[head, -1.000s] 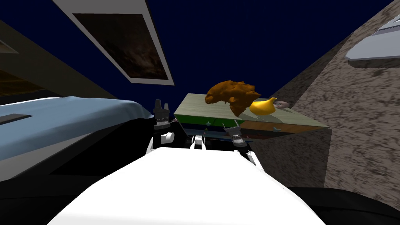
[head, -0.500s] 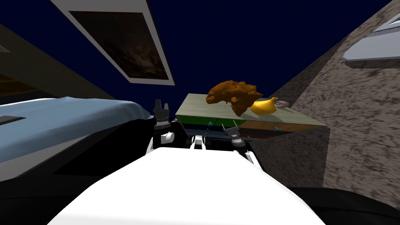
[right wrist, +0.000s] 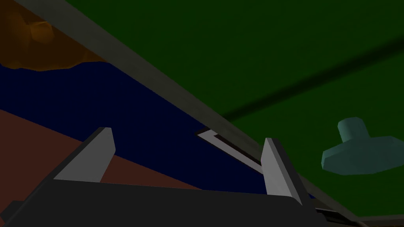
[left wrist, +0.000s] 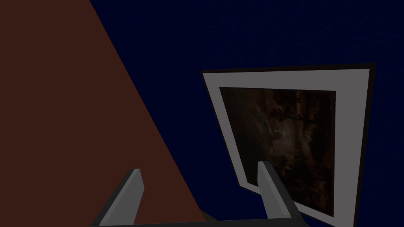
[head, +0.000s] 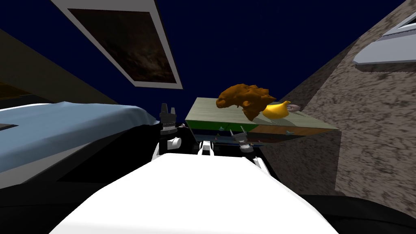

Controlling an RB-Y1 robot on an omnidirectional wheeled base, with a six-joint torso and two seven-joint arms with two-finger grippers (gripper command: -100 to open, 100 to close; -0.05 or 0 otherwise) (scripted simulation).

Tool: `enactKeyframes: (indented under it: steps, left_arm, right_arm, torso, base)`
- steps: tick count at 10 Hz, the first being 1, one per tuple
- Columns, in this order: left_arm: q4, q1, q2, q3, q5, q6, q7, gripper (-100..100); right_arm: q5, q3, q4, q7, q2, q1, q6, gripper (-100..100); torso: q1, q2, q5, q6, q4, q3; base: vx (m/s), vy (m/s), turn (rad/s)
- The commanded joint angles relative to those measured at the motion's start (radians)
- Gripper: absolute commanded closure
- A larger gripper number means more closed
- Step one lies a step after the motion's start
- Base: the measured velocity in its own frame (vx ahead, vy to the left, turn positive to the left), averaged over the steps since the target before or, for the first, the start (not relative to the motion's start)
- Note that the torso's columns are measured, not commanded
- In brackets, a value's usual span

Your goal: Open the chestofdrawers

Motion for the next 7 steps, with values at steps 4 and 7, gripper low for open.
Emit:
enactKeyframes:
  steps: [4, 7]
  left_arm:
    - [0.0, 0.0, 0.0, 0.0, 0.0, 0.0, 0.0, 0]
    - [0.0, 0.0, 0.0, 0.0, 0.0, 0.0, 0.0, 0]
  right_arm:
    - [0.064, -0.012, 0.047, 0.11, 0.025, -0.014, 0.009, -100]
    - [0.097, -0.017, 0.07, 0.167, 0.038, -0.021, 0.013, -100]
  torso:
    - [0.002, 0.001, 0.0, 0.0, 0.0, 0.0]
    - [0.001, 0.001, 0.0, 0.0, 0.0, 0.001]
  base:
    - [0.007, 0.071, -0.039]
    - [-0.008, 0.065, -0.037]
